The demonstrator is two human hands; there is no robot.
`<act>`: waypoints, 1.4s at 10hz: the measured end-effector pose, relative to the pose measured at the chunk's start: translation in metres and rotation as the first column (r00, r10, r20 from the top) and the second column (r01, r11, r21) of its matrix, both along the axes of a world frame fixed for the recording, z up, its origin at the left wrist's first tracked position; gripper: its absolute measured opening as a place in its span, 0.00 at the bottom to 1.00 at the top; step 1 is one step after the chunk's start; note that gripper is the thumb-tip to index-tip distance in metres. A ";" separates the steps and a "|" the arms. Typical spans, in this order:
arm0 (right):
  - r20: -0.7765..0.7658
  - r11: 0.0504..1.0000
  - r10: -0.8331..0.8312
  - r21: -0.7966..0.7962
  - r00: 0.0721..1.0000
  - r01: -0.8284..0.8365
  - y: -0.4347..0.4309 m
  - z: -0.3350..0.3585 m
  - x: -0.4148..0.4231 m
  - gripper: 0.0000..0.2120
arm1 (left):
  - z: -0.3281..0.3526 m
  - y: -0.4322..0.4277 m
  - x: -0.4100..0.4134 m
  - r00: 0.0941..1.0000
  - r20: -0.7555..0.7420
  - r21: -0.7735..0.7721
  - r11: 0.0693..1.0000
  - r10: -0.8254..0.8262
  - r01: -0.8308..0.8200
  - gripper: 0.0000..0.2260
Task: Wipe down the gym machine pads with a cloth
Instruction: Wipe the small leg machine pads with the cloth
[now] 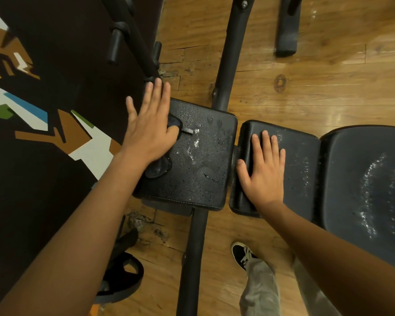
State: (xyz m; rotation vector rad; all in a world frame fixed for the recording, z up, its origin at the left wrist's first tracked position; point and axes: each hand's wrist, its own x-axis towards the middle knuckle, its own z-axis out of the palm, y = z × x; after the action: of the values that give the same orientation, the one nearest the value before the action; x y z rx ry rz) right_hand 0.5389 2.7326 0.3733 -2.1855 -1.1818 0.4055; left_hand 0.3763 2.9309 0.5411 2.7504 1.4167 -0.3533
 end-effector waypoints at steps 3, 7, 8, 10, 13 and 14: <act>-0.004 1.000 0.000 0.003 1.000 0.000 0.000 0.000 0.000 0.33 | -0.028 -0.056 0.001 0.919 0.118 0.178 0.903 0.375 -0.391 0.32; -0.010 1.000 0.000 0.014 1.000 0.000 -0.001 0.001 0.000 0.34 | -0.025 -0.065 -0.026 0.992 -0.017 0.213 0.970 0.127 -0.121 0.27; -0.014 1.000 -0.005 0.019 1.000 0.005 -0.001 0.001 0.000 0.34 | -0.023 -0.040 -0.009 0.996 -0.028 0.209 0.975 0.080 -0.072 0.27; -0.006 0.999 -0.009 0.031 1.000 0.009 -0.001 0.001 0.000 0.33 | -0.015 0.007 0.019 0.999 0.002 0.154 0.987 0.050 -0.049 0.27; -0.009 1.000 -0.007 0.029 1.000 0.007 -0.002 0.000 0.000 0.34 | -0.010 -0.051 -0.026 0.991 0.108 0.071 0.993 0.084 -0.092 0.28; -0.011 1.000 -0.008 0.029 1.000 0.009 -0.001 0.000 0.000 0.34 | -0.011 -0.078 -0.043 0.988 0.108 0.067 0.990 0.113 -0.121 0.29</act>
State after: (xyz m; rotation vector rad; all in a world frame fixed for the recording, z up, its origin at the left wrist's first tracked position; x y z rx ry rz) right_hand 0.5391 2.7312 0.3732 -2.1604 -1.1653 0.3933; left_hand 0.3335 2.8534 0.5301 2.6806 1.5863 -0.1544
